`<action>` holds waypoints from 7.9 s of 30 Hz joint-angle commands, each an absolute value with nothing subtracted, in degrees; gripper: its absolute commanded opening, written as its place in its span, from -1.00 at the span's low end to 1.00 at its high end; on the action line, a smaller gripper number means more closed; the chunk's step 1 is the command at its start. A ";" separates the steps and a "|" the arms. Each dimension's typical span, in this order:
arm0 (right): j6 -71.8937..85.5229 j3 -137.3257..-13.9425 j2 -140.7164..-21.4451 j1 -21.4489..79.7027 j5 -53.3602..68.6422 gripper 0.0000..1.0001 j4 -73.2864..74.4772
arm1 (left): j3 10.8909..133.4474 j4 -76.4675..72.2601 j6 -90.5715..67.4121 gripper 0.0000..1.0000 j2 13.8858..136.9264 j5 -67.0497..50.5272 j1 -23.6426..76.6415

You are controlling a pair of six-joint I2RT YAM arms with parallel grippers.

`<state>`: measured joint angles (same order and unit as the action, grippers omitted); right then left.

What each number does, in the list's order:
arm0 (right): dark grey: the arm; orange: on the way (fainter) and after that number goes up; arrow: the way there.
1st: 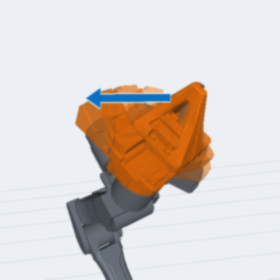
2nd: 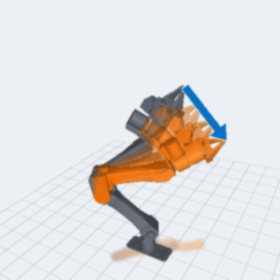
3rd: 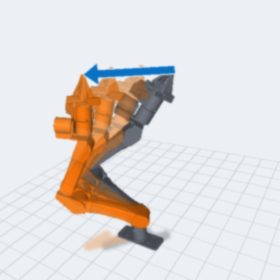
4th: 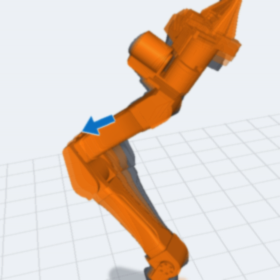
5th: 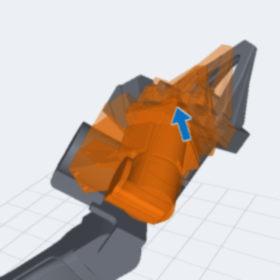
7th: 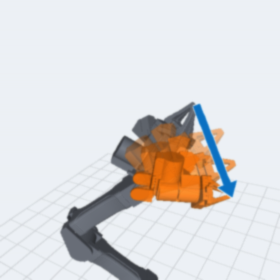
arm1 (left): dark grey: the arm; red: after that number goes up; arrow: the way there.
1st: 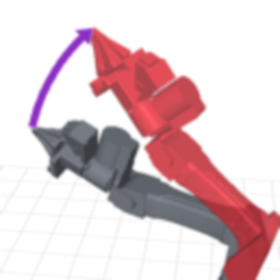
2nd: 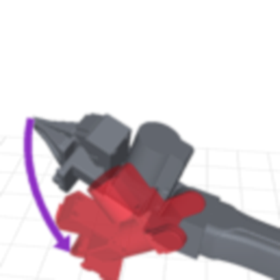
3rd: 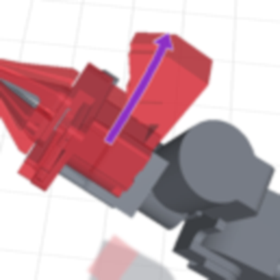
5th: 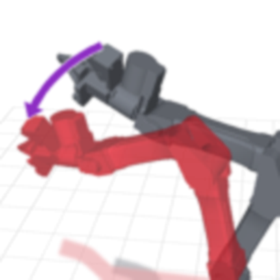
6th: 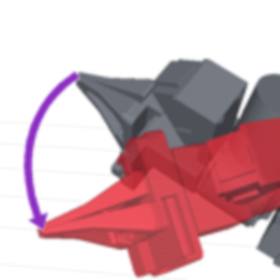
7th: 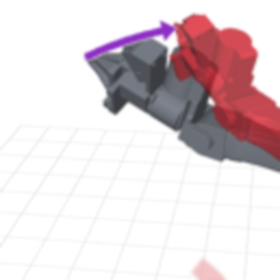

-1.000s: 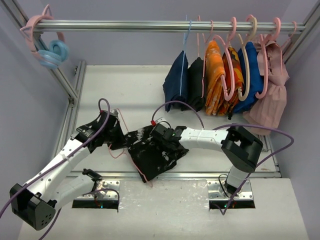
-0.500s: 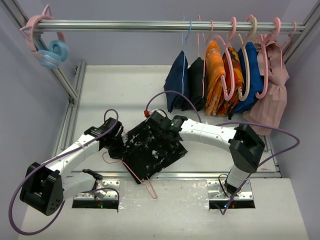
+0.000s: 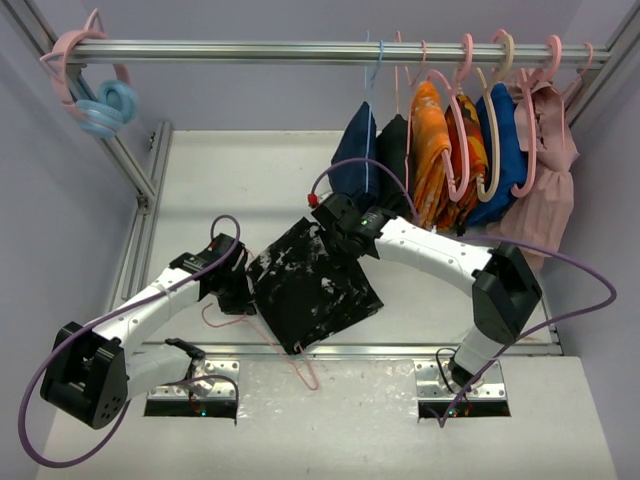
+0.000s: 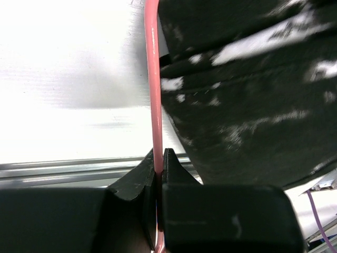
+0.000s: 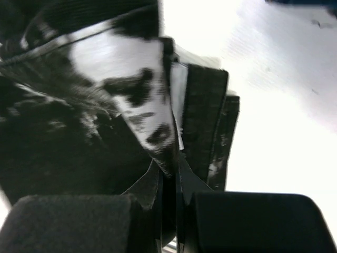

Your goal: Place the trousers on the hanger

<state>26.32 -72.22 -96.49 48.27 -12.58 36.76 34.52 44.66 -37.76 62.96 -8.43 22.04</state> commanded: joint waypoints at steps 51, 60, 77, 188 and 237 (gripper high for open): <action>30.70 -58.68 -75.48 50.63 -19.20 -0.84 37.74 | 36.20 36.81 -32.53 -1.00 64.32 -17.31 21.80; 24.10 -73.08 -97.72 47.02 -18.90 -0.78 37.17 | 36.04 36.83 -32.32 -1.00 64.34 -18.00 21.80; 23.27 -81.61 -103.83 51.90 -25.17 -0.36 40.01 | 35.50 36.18 -31.59 -1.00 63.09 -20.17 21.85; 36.19 -41.33 -65.63 52.84 -10.27 0.14 30.74 | 32.49 33.66 -39.64 -1.00 57.32 -13.90 21.82; 41.06 -45.85 -103.93 69.35 20.85 -1.00 -24.13 | 37.90 30.29 -45.79 0.69 64.16 -0.89 21.82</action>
<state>41.69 -46.13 -103.02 68.47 20.00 -21.23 33.00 35.45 -42.50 62.74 -4.77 21.40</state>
